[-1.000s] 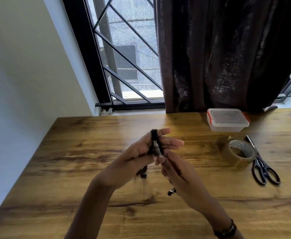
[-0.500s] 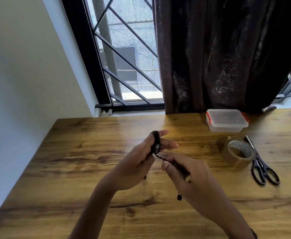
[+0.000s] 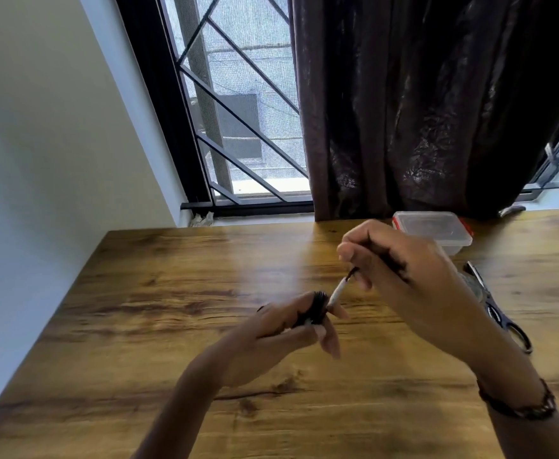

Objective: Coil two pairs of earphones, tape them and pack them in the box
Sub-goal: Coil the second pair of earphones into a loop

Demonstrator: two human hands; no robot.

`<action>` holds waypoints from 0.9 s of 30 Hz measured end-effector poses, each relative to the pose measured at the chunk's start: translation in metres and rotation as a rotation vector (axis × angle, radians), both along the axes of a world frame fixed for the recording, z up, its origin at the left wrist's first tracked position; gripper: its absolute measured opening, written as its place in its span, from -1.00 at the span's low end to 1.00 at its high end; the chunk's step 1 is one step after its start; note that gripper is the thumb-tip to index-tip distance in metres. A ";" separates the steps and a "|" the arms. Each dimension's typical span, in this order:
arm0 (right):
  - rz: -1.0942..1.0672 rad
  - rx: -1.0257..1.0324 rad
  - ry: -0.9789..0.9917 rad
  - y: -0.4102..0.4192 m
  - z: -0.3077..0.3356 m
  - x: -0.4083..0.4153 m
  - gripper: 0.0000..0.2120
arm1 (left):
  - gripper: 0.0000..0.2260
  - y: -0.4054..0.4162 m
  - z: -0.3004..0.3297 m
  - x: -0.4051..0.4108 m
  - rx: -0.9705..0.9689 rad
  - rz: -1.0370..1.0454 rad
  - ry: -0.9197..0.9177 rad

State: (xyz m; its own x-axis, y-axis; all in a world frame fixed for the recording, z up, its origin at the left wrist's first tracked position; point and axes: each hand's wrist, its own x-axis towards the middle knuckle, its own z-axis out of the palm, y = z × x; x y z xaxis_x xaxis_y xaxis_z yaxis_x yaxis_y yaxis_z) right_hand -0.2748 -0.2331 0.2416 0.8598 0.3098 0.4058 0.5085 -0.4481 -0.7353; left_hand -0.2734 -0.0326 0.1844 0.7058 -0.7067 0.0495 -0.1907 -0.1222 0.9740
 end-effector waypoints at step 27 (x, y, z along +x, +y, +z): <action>0.000 0.476 0.226 0.042 -0.089 0.005 -0.70 | -0.74 -0.009 0.008 0.008 -0.557 0.116 0.216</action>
